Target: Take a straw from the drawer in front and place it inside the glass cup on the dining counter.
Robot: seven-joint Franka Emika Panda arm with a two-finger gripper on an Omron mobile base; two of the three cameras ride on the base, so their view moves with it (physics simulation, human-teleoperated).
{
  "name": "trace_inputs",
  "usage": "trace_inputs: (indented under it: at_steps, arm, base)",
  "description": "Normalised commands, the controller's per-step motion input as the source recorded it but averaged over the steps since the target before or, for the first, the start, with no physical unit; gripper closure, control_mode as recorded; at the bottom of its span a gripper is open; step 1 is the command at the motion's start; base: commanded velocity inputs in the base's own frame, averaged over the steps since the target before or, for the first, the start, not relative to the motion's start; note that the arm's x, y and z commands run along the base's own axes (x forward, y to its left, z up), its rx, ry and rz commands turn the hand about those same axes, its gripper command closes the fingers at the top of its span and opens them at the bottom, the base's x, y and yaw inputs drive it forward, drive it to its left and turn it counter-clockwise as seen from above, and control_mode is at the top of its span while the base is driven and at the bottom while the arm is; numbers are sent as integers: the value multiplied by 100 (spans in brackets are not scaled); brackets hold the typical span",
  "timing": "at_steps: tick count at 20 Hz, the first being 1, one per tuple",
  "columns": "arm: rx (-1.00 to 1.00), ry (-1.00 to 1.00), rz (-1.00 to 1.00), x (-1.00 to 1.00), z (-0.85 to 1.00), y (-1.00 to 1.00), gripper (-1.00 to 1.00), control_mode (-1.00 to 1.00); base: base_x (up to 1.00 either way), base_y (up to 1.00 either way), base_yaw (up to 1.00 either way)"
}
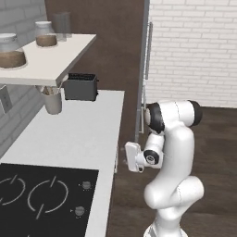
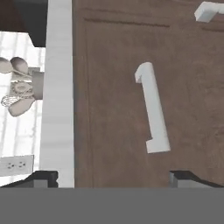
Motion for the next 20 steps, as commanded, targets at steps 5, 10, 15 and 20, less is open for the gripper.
trace_inputs:
  at_steps: [5,10,15,20]
  arm:
    - [1,17,0,63,-31,0,-100,-100]
    - [0,9,0,35,-45,13,-100,-100]
    - [0,0,0,13,-38,31,-100,-100]
    - [0,0,0,16,-33,31,-100,-100]
  base:
    - [0,0,0]
    - [0,0,0]
    - [0,0,0]
    - [0,0,0]
